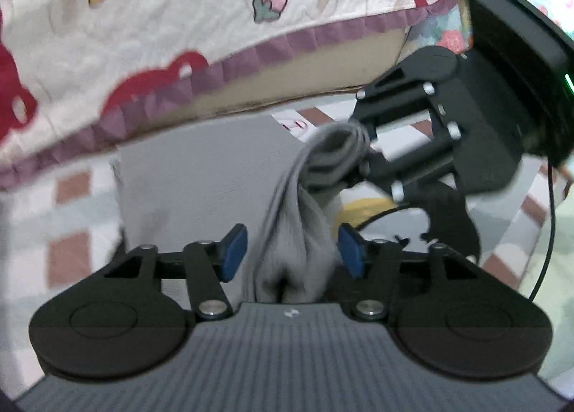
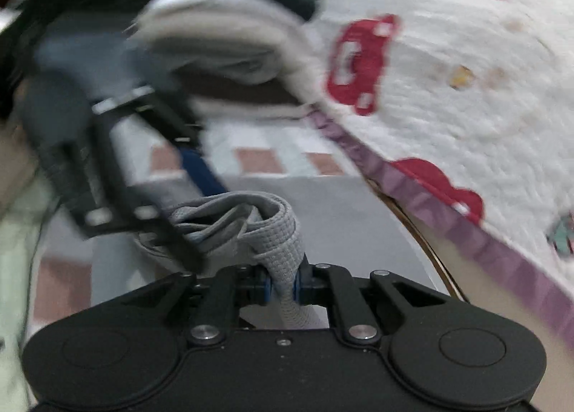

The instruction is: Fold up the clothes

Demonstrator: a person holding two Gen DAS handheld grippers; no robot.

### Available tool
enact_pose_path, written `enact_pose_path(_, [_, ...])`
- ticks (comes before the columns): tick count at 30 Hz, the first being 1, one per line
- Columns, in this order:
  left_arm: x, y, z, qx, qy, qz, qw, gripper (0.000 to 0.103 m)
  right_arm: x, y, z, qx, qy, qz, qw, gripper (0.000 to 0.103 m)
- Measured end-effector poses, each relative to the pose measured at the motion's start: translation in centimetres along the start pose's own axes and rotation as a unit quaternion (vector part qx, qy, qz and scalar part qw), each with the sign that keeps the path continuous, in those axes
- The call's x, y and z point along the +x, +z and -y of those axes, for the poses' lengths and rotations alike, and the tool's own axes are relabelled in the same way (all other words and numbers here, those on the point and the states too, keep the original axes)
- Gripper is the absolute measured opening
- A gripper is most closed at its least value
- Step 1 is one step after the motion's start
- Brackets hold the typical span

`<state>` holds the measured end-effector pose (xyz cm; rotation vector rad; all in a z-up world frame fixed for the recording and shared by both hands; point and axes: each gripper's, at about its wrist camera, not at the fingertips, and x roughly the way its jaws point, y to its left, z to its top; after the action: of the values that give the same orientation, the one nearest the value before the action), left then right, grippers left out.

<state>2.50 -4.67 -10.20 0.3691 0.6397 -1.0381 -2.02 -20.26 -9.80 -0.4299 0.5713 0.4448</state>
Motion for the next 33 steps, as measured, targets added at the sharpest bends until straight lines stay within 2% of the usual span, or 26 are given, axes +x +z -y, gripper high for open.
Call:
enact_pose_path(3, [0.6,-0.7,0.0,0.01,0.017,-0.032,0.9993,0.064,-0.7,-0.6,1.7,0.068,-0.018,0.013,0.997,0.011])
enact_pose_path(7, [1.5,-0.8,-0.2,0.034,0.074,-0.046,0.9956,0.064,-1.6,-1.8,2.8,0.123,-0.031,0.028,0.991,0.011])
enact_pose_path(12, [2.0,-0.9,0.2,0.045,0.069,-0.062,0.9946,0.067,-1.3,-2.4,3.7,0.15,-0.044,0.03,0.987,0.011])
enact_pose_path(14, [2.1,-0.9,1.6,0.08,0.067,-0.055,0.993,0.072,-0.9,-2.2,4.0,0.148,-0.042,0.027,0.988,0.011])
enact_pose_path(15, [2.2,-0.8,2.5,0.099,0.065,-0.051,0.9917,0.079,-0.9,-2.0,4.2,0.145,-0.04,0.026,0.988,0.011])
enact_pose_path(16, [2.6,-0.8,3.2,0.113,0.075,-0.05,0.9895,0.085,-0.7,-1.6,4.4,0.142,-0.038,0.026,0.989,0.011])
enact_pose_path(18, [4.0,-0.7,4.3,0.135,0.106,-0.054,0.9838,0.088,-0.6,-1.0,4.6,0.135,-0.035,0.023,0.99,0.011])
enact_pose_path(24, [7.7,-1.2,5.6,0.186,0.199,-0.063,0.9603,0.089,-0.8,-0.1,5.0,0.136,-0.037,0.015,0.99,0.011])
enact_pose_path(26, [7.8,-1.3,4.9,0.18,0.215,-0.075,0.957,0.084,-1.0,-0.3,4.9,0.142,-0.04,0.018,0.989,0.011])
enact_pose_path(28, [7.5,-1.3,3.7,0.161,0.225,-0.089,0.9567,0.052,-1.2,-0.5,4.9,0.151,-0.043,0.021,0.987,0.011])
enact_pose_path(29, [7.1,-1.1,2.8,0.137,0.225,-0.094,0.9601,0.047,-1.3,-0.7,4.9,0.156,-0.043,0.023,0.987,0.011])
enact_pose_path(31, [6.0,-0.7,1.0,0.084,0.201,-0.091,0.9717,0.039,-1.4,-1.0,4.9,0.161,-0.044,0.024,0.986,0.011])
enact_pose_path(33, [5.1,-0.5,-0.2,0.057,0.182,-0.083,0.9781,0.04,-1.5,-1.4,5.0,0.171,-0.043,0.026,0.984,0.011])
